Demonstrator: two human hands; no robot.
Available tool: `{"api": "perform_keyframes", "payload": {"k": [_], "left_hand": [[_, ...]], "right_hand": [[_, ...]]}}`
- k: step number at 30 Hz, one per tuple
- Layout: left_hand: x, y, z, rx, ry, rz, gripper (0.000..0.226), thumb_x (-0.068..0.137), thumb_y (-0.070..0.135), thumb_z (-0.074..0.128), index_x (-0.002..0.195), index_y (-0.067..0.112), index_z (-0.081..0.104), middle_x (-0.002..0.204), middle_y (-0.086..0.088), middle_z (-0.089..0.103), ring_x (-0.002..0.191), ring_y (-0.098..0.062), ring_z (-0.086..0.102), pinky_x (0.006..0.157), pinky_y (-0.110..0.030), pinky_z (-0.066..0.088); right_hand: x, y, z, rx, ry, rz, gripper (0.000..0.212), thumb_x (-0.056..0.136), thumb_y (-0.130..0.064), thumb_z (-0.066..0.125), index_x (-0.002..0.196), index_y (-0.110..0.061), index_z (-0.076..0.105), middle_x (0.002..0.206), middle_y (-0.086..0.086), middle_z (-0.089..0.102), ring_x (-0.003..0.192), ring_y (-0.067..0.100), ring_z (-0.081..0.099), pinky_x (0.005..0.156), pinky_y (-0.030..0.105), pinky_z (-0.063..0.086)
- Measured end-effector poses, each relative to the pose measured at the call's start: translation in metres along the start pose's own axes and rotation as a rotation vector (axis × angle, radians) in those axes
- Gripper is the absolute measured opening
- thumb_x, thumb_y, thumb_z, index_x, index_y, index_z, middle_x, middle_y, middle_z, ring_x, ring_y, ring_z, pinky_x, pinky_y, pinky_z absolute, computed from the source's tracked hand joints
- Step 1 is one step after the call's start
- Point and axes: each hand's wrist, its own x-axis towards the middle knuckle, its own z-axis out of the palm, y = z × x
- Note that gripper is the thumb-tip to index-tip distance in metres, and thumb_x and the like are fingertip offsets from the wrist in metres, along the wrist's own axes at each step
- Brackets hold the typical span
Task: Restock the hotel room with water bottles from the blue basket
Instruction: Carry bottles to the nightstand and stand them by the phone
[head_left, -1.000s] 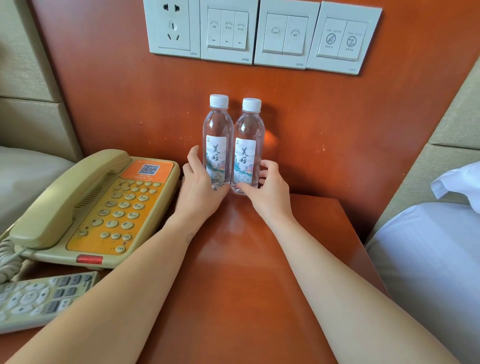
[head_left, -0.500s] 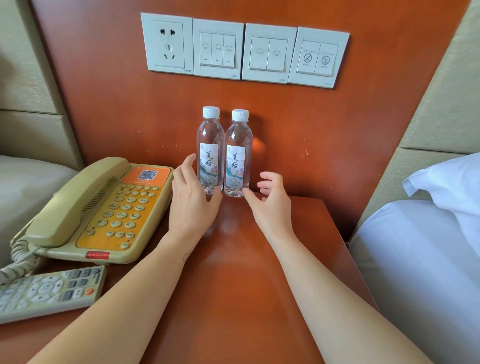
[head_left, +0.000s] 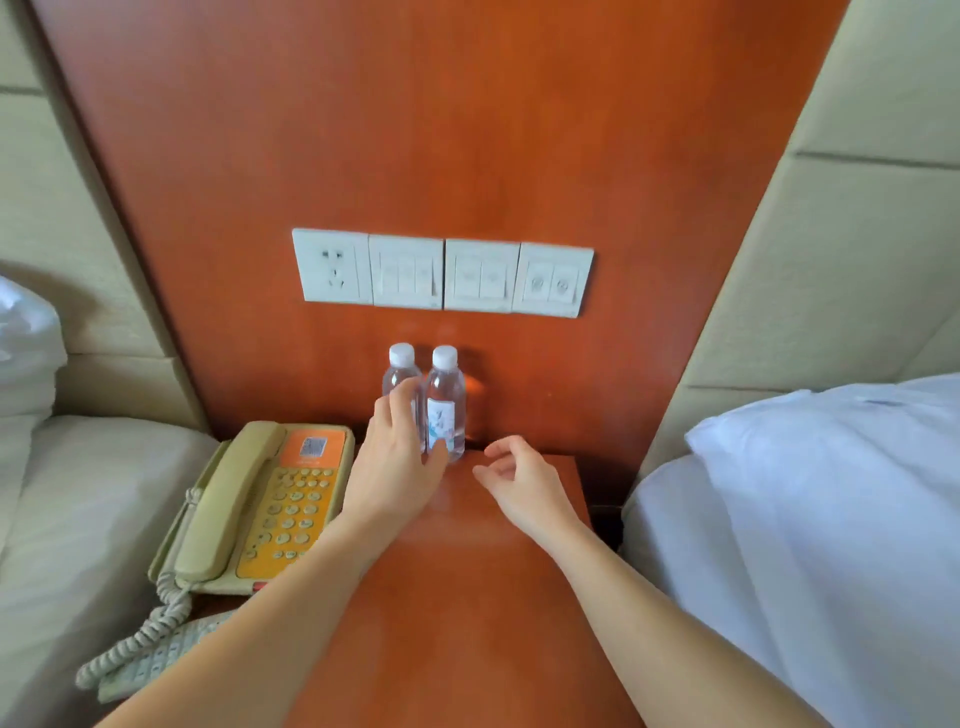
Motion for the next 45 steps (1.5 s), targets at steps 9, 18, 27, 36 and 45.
{"api": "perform_keyframes", "payload": {"k": [9,18,27,36,45], "left_hand": [[0.080,0.178,-0.131,0.035,-0.101,0.100,0.059,0.091,0.017,0.059,0.142,0.020,0.028,0.141,-0.004,0.046,0.119,-0.022,0.052,0.085,-0.031,0.045],[0.151,0.334,-0.223,0.047,-0.157,0.213,0.061,0.093,0.022,0.057,0.145,0.020,0.025,0.140,-0.007,0.047,0.102,-0.028,0.060,0.086,-0.040,0.053],[0.172,0.453,-0.238,0.015,-0.281,0.362,0.066,0.092,0.029,0.059,0.146,0.021,0.022,0.144,-0.010,0.044,0.110,-0.032,0.058,0.097,-0.045,0.049],[0.150,0.523,-0.217,-0.124,-0.488,0.596,0.062,0.092,0.028,0.060,0.143,0.016,0.025,0.145,-0.013,0.039,0.122,-0.033,0.051,0.100,-0.045,0.043],[0.093,0.565,-0.220,-0.213,-0.685,0.853,0.064,0.091,0.027,0.063,0.143,0.014,0.028,0.147,-0.011,0.038,0.134,-0.031,0.039,0.107,-0.044,0.036]], "right_hand": [[-0.040,-0.164,-0.197,-0.127,0.071,-0.005,0.014,0.092,-0.037,0.062,0.104,-0.031,0.058,0.090,-0.018,0.060,0.083,-0.001,0.057,0.062,0.011,0.037],[-0.071,-0.296,-0.352,-0.149,0.183,-0.034,0.013,0.092,-0.036,0.062,0.103,-0.029,0.060,0.097,-0.011,0.067,0.089,0.006,0.061,0.069,0.016,0.041],[-0.134,-0.340,-0.473,-0.247,0.327,-0.008,0.027,0.091,-0.030,0.066,0.115,-0.020,0.060,0.101,-0.004,0.067,0.094,0.014,0.062,0.074,0.021,0.038],[-0.224,-0.338,-0.520,-0.282,0.613,0.119,0.027,0.091,-0.031,0.067,0.114,-0.019,0.061,0.090,-0.008,0.060,0.091,0.014,0.059,0.077,0.023,0.040],[-0.362,-0.342,-0.495,-0.235,0.908,0.351,0.018,0.091,-0.032,0.066,0.105,-0.027,0.057,0.096,-0.005,0.064,0.090,0.015,0.060,0.071,0.021,0.044]]}}
